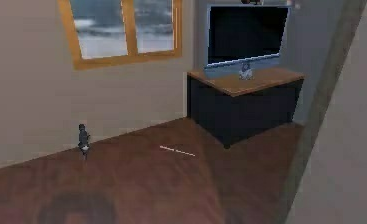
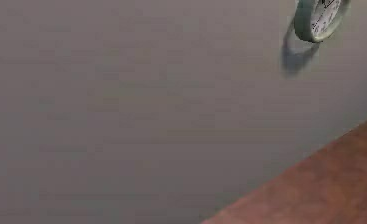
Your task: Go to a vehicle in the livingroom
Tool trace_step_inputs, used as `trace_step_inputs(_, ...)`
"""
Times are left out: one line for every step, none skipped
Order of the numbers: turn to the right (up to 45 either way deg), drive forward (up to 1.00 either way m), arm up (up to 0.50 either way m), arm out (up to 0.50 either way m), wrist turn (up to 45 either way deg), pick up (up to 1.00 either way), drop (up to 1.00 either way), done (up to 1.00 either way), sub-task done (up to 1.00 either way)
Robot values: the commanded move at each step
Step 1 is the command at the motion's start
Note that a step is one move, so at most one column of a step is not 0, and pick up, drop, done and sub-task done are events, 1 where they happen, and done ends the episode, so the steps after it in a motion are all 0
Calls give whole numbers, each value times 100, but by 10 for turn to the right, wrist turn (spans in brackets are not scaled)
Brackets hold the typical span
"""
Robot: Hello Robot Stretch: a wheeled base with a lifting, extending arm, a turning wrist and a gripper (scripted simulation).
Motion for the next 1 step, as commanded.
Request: trace_step_inputs(-300, 0, 0, 0, 0, 0, 0, 0, 0)
